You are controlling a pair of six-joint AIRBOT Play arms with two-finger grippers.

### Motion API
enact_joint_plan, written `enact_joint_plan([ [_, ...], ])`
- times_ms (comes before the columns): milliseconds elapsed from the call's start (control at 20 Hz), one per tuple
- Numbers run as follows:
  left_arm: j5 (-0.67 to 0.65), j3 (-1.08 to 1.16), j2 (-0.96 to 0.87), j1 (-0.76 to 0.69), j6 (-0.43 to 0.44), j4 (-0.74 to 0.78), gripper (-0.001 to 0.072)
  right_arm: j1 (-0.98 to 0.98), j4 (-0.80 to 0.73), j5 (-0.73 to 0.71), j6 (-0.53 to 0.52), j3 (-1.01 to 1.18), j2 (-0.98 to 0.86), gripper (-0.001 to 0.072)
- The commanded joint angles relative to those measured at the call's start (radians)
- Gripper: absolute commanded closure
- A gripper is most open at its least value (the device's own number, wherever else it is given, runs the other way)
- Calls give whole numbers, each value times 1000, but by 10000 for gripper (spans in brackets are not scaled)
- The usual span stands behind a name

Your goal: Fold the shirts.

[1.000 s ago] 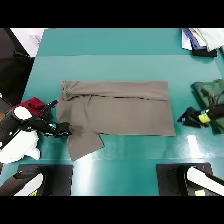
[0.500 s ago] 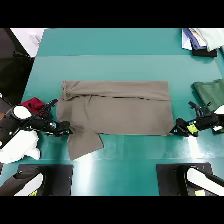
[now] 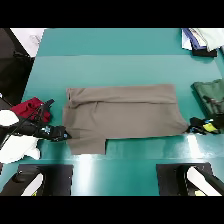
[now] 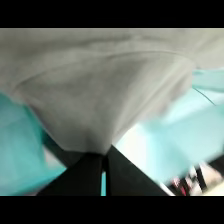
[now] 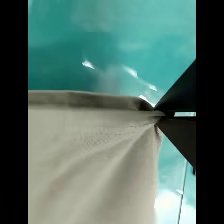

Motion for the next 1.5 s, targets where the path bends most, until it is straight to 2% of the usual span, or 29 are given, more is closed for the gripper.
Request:
enact_joint_plan([
  [0, -31, 53, 69, 0, -12, -104, 680, -61, 18, 18, 0, 56, 89, 692],
  [100, 97, 120, 56, 0, -8, -89, 680, -40, 94, -36, -1, 104, 68, 693],
  [300, 329, 257, -74, 0, 19, -68, 679, 73, 108, -102, 0, 249, -108, 693],
  [700, 547, 364, -405, 0, 44, -72, 678, 193, 110, -174, 38, 554, -474, 692],
  [950, 713, 367, -507, 0, 43, -93, 671, 229, 148, -245, 75, 732, -655, 685],
  [1000, 743, 368, -514, 0, 43, -100, 434, 229, 209, -274, 74, 758, -687, 555],
  [1050, 767, 369, -517, 0, 33, -110, 89, 228, 272, -303, 74, 779, -714, 301],
  [1100, 780, 370, -516, 0, 16, -117, 15, 221, 320, -311, 71, 796, -730, 235],
  [1150, 773, 376, -516, 0, 18, -123, 60, 209, 349, -308, 71, 809, -739, 235],
  [1250, 701, 398, -515, 0, 20, -122, 59, 177, 353, -243, 23, 820, -737, 236],
  [1400, 564, 412, -515, 0, 29, -123, 61, 92, 352, -63, -58, 802, -737, 236],
  [1450, 528, 412, -515, 0, 30, -123, 177, 56, 353, -34, -76, 782, -737, 201],
])
